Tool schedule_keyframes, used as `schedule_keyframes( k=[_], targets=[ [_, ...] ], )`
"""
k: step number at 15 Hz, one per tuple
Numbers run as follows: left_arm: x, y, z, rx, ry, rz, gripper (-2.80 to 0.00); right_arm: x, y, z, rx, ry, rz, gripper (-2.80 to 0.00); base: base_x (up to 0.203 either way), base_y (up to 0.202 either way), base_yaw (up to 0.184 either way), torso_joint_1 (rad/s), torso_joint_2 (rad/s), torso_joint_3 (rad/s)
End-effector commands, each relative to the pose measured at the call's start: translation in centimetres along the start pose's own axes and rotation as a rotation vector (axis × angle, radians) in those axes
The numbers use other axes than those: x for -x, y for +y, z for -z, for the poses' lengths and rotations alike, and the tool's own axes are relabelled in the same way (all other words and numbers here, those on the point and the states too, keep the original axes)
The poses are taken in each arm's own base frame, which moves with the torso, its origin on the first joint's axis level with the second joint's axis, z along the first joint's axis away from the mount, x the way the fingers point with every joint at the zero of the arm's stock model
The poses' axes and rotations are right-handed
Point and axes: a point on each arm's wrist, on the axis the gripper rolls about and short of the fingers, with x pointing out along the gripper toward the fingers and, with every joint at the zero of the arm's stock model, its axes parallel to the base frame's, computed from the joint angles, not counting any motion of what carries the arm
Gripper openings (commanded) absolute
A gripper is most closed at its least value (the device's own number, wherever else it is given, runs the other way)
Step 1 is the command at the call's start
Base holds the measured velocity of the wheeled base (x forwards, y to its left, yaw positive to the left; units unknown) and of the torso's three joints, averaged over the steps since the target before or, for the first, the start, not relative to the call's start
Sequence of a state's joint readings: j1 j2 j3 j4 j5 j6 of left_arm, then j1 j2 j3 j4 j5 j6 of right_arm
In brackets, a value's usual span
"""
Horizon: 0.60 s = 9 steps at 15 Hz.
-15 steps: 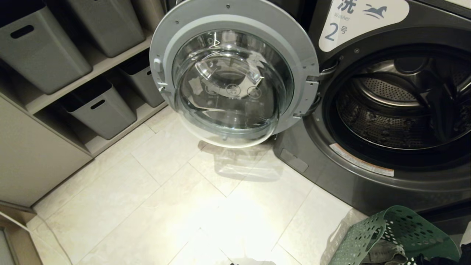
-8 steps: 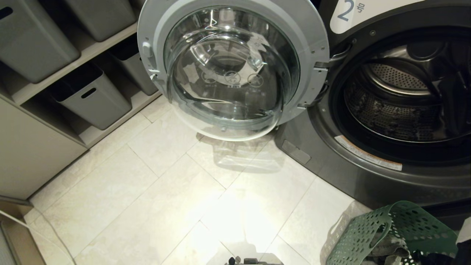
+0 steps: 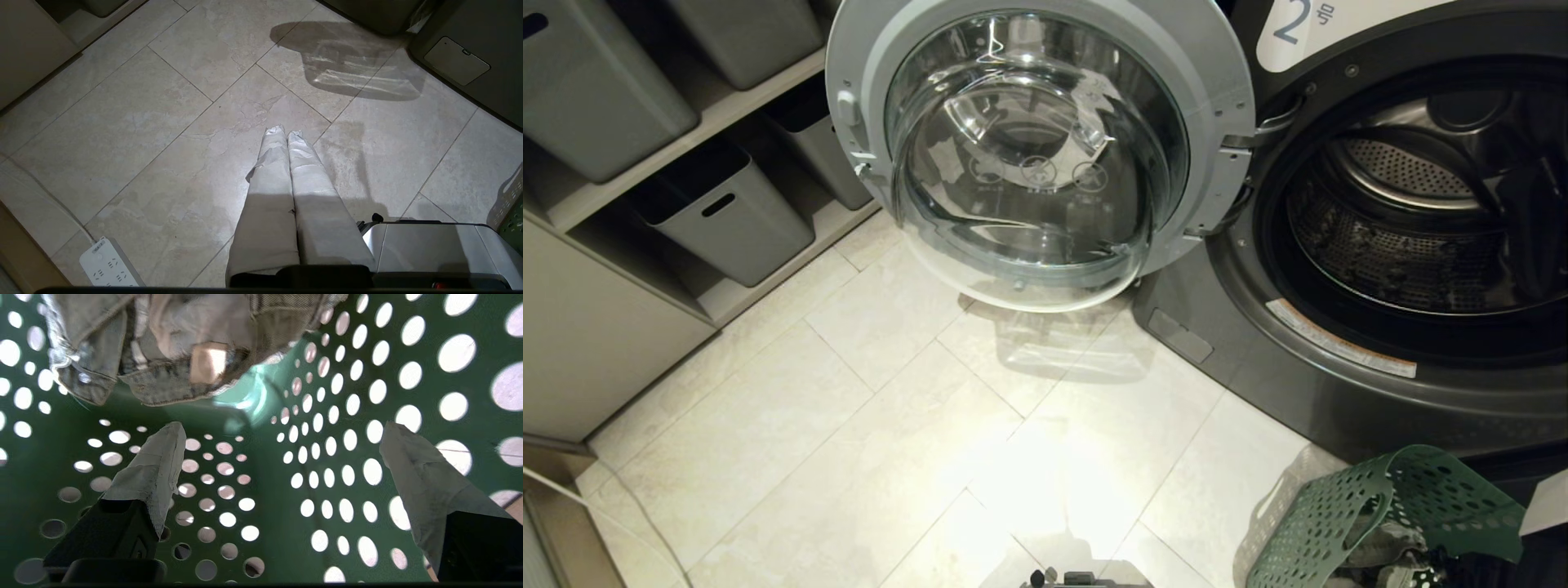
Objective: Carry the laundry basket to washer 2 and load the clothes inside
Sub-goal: Place the clothes into the washing machine
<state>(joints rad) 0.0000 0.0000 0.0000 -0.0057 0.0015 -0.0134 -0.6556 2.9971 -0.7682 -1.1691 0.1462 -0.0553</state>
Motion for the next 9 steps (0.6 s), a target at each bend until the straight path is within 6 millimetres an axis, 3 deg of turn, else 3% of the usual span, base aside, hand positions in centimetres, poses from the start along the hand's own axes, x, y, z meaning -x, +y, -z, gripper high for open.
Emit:
schedule_keyframes(
  k=[1,5,9],
  targets=[
    [0.0,0.0,0.0,0.000,0.002,-0.001,-2.80,0.1,0.0,-0.8,0.005,-0.025,-0.007,0.00,0.000,0.000,0.000,0.000,0.00,0.000],
    [0.0,0.0,0.0,0.000,0.001,-0.001,-2.80,-0.6,0.2,-1.2,0.009,-0.024,-0.040,0.00,0.000,0.000,0.000,0.000,0.00,0.000],
    [0.0,0.0,0.0,0.000,0.001,0.000,-2.80,-3.2,-0.3,-3.5,-0.003,-0.124,-0.039,0.00,0.000,0.000,0.000,0.000,0.00,0.000]
  ],
)
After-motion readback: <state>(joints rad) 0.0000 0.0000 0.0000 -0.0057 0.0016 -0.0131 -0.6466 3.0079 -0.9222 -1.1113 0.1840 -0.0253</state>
